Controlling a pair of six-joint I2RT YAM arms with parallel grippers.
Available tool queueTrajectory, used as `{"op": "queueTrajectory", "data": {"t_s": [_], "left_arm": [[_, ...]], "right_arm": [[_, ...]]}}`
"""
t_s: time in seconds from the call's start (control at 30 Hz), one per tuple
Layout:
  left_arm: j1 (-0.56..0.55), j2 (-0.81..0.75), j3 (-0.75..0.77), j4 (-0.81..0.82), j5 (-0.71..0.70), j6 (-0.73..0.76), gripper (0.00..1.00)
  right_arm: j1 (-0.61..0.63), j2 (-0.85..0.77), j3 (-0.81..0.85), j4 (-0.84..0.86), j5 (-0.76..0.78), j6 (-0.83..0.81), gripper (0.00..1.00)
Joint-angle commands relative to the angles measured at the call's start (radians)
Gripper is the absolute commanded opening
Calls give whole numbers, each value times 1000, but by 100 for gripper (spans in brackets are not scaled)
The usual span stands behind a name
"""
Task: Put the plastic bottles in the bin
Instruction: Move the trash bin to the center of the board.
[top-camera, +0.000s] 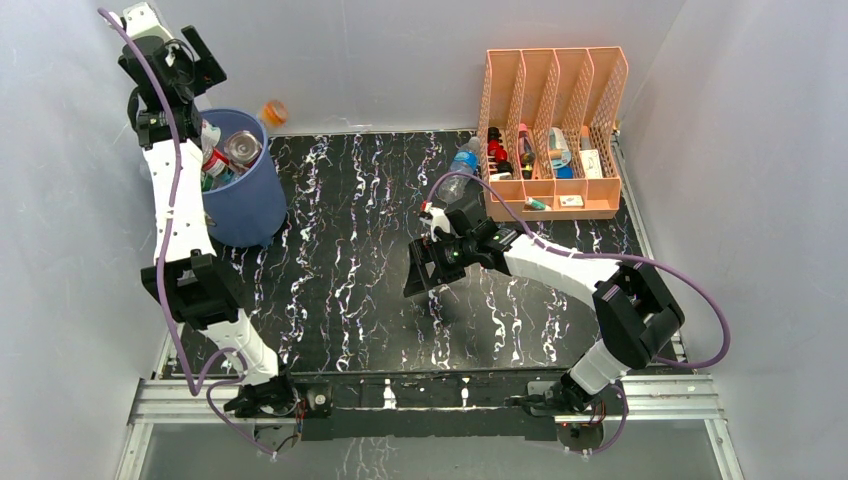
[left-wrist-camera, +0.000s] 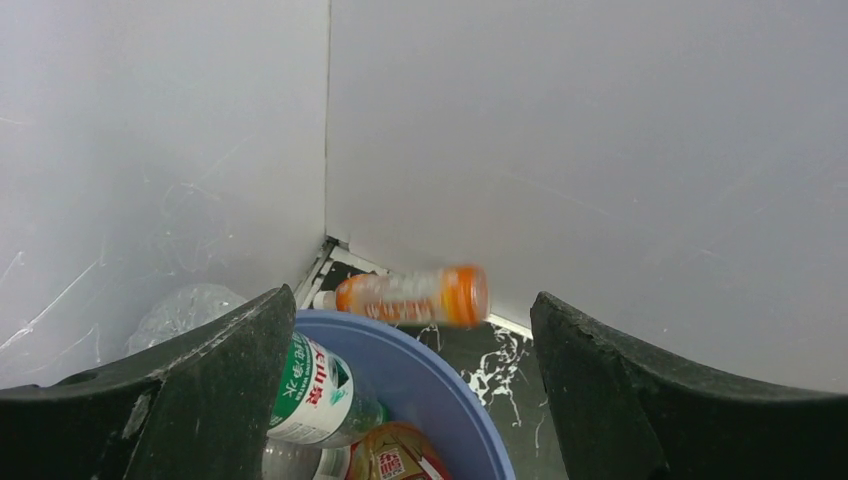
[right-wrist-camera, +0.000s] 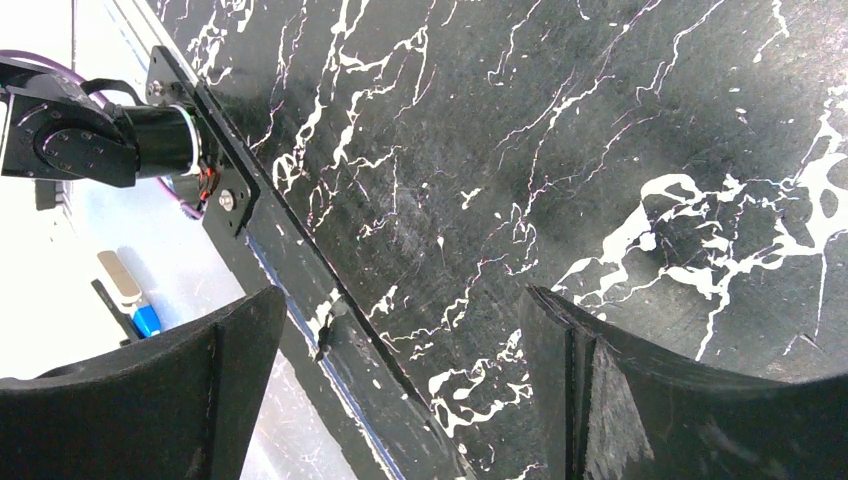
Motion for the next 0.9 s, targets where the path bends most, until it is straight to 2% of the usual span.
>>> {"op": "queueTrajectory", "data": {"t_s": [0.0,0.2,0.33,0.57,0.73,0.87], "left_arm": [[7,0,98,-57,69,-27,87],[6,136,383,-308,274,-100,83],[-23,162,427,-383,386,-141,82],[-34,131,344,-430,329,-143,81],[-26,-24,240,-435,236,-120,83],[12,-46,280,-536,217,-111,83]], "right_arm": [[-6,-30,54,0,12,3,98],[-14,19,148,-50,53,-11,98],[-20,34,165,-36,45,-7,98],[-27,34,173,-26,43,3,98],[-27,41,187,-31,39,2,98],[-26,32,178,-27,22,4,98]]}}
